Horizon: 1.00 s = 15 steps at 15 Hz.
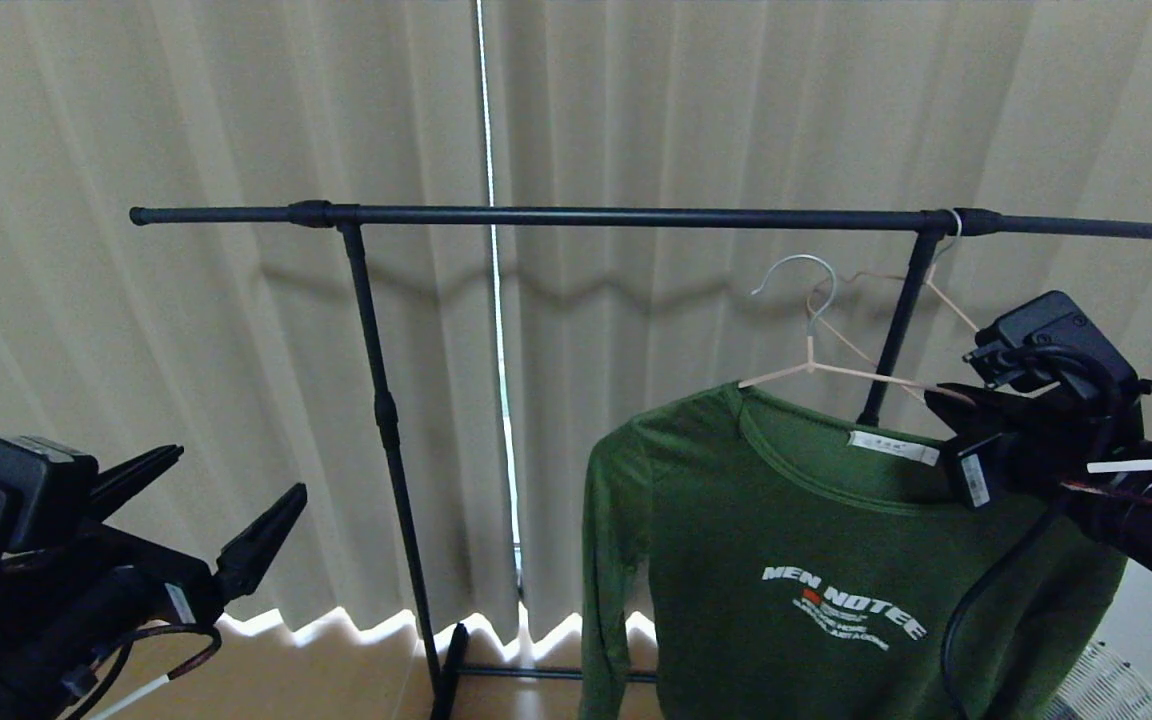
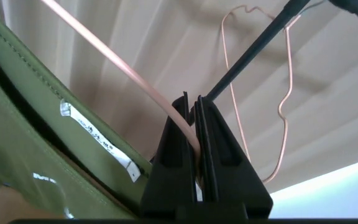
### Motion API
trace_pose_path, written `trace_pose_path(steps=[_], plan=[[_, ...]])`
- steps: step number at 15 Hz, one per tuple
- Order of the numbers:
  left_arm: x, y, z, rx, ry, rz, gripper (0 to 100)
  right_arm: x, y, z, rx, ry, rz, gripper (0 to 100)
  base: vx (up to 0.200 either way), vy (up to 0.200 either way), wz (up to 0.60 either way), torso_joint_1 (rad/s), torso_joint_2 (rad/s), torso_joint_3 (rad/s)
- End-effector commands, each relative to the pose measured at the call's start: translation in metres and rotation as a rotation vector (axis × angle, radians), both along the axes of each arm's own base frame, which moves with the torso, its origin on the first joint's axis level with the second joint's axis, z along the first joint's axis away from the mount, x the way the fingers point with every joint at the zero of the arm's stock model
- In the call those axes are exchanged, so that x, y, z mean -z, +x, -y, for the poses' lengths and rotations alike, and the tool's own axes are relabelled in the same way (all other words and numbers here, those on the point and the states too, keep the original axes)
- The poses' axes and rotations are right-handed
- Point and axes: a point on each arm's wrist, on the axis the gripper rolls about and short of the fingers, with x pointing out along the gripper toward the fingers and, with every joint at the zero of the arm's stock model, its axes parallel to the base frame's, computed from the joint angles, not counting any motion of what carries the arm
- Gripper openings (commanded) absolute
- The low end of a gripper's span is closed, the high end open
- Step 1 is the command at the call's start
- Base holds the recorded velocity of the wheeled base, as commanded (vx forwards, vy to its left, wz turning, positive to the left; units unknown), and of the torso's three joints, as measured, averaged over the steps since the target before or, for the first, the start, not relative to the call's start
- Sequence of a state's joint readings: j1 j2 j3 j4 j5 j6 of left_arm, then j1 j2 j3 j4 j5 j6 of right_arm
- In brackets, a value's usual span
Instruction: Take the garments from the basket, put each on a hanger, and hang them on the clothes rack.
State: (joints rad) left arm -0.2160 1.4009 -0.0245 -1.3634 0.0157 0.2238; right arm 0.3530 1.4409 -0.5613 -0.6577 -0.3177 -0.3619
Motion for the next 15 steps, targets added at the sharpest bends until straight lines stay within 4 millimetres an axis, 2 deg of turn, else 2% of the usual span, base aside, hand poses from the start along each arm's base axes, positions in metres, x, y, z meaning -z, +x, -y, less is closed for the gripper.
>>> trace_pose_path(steps=[1, 9, 12, 15], plan=[[-0.0029, -0.0013, -0.0007, -0.002, -0.004, 0.017, 100, -0.0028, 0.0017, -0.0006, 0.000, 0.003, 0.010, 0, 0.000, 0.000, 0.00, 0.000, 0.00, 0.000], [-0.0043, -0.0034, 0.0004, 0.010, -0.009, 0.026, 100, -0.0043, 0.0011, 0.0000, 0.008, 0.040, 0.017, 0, 0.000, 0.000, 0.00, 0.000, 0.00, 0.000], [-0.0043, -0.0049, 0.0067, 0.051, -0.011, 0.025, 100, -0.0056, 0.0020, 0.0068, 0.037, 0.041, 0.022, 0, 0.000, 0.000, 0.00, 0.000, 0.00, 0.000], [-0.0038, -0.0050, 0.0084, 0.062, -0.012, 0.022, 100, -0.0036, 0.0017, 0.0084, 0.044, 0.039, 0.017, 0, 0.200, 0.000, 0.00, -0.002, 0.00, 0.004]])
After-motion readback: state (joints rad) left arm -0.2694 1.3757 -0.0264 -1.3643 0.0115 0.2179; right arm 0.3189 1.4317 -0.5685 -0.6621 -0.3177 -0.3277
